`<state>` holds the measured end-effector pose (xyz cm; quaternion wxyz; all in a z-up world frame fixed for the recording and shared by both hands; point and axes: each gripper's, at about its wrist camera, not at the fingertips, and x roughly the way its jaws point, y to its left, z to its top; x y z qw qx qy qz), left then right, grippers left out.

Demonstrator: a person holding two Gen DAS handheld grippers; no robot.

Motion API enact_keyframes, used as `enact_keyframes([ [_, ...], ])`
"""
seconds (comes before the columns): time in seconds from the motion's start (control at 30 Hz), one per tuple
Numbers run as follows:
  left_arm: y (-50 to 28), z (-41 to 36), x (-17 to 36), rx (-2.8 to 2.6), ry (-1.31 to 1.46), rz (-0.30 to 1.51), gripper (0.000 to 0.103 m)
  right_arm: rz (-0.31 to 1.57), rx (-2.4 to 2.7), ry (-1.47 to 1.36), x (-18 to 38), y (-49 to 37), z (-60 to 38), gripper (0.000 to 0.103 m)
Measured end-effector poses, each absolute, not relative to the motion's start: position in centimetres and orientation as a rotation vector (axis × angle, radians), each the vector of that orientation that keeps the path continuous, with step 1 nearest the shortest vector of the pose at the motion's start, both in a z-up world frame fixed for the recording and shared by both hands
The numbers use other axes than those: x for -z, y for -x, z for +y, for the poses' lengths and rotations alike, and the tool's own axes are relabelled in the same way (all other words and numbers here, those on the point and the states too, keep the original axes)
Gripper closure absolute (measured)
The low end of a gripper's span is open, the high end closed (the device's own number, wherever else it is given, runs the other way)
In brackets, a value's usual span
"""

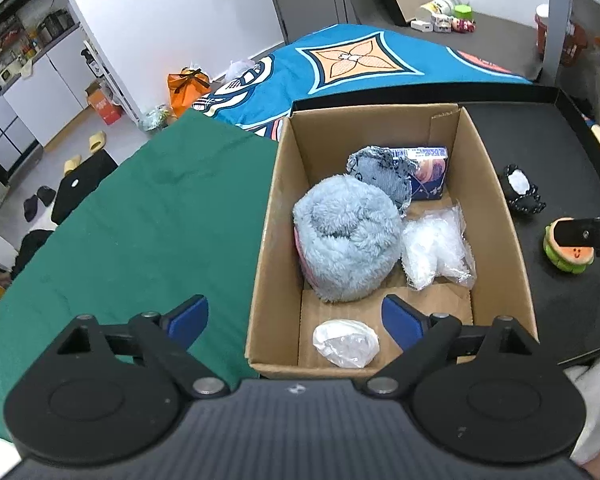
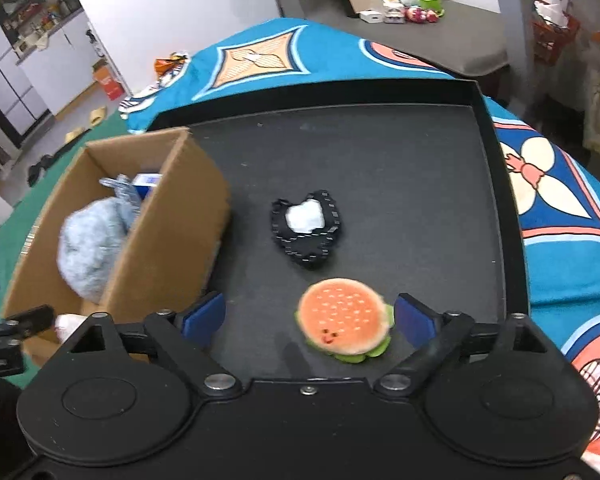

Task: Organize soft objects
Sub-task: 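Move the right gripper back over the tray to the burger plush, then close the right gripper on the burger plush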

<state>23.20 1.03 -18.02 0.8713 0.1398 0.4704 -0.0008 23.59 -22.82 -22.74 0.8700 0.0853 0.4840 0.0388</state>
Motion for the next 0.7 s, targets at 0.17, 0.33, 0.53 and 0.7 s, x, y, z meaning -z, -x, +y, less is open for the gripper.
enact_keyframes([
  [0.17, -23.4, 0.3, 18.3, -0.003, -0.326, 0.992, 0.010, 1.039, -0.046, -0.191, 24.3, -23.7, -23.8, 0.012],
  [0.33, -23.3, -0.8, 18.5, -0.020, -0.389, 0.986, 0.010, 1.042, -0.034, -0.203, 24.9, -23.9, -23.9, 0.012],
  [0.53, -23.5, -1.5, 18.8, -0.032, -0.435, 0.998, 0.010, 1.032, -0.046, -0.128, 25.6, -23.8, -23.1, 0.018],
  [0.7, -23.4, -1.9, 18.8, -0.040, -0.458, 1.000, 0.010, 1.063, -0.041, -0.120, 26.3, -23.6, -23.3, 0.052],
])
